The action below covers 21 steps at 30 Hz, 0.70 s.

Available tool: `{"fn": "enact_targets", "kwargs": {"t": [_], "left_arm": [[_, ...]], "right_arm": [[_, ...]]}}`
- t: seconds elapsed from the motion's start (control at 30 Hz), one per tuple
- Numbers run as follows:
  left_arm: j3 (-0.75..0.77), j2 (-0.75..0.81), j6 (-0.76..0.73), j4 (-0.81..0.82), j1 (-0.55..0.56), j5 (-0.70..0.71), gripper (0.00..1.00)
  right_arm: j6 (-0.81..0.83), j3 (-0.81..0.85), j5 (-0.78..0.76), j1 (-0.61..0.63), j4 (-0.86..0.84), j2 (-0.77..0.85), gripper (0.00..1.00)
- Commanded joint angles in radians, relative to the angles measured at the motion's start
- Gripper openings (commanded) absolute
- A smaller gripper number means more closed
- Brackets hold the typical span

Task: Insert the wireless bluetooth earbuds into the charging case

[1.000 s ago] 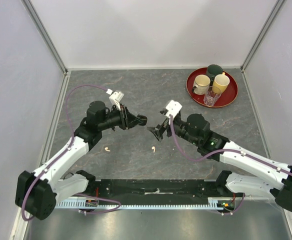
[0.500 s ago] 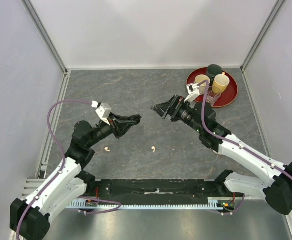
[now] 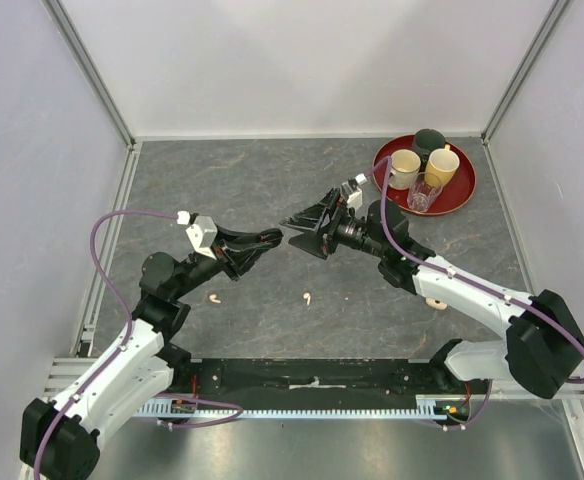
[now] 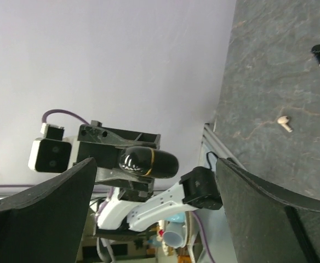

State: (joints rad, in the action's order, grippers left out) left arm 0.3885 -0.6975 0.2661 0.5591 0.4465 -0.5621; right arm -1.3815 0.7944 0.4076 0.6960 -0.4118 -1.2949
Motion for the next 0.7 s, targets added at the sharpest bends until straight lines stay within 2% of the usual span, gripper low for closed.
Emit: {"fn": "enact_targets", "kwargs": {"t": [0.0,0.1,0.23,0.3,0.43,0.67], "left_arm": [[0.007,-0.005,-0.056,0.065,0.003,-0.015,0.02],[0.013,-0.014,-0.059,0.061,0.003,-0.013,0.02],[0.012,-0.019,-0.062,0.076,0.004,-0.01,0.02],[0.01,-0.013,-0.065,0.084,0.003,-0.007,0.02],[0.004,-0.007,-0.071,0.081,0.004,-0.007,0.02],[-0.002,-0.011,-0.07,0.084,0.004,-0.001,0.02]], "right_arm": [[-0.106,-0.011,0.048,0.01,-0.125,0.012,0.96],[-0.178,-0.029,0.031,0.017,-0.179,0.025,0.93],[-0.174,0.008,0.043,0.017,-0.096,0.01,0.93],[-0.182,0.011,0.051,0.02,-0.096,-0.012,0.86],[-0.249,-0.011,0.079,0.033,-0.211,-0.061,0.84],[-0.292,0.003,0.083,0.079,-0.281,-0.129,0.82]]}}
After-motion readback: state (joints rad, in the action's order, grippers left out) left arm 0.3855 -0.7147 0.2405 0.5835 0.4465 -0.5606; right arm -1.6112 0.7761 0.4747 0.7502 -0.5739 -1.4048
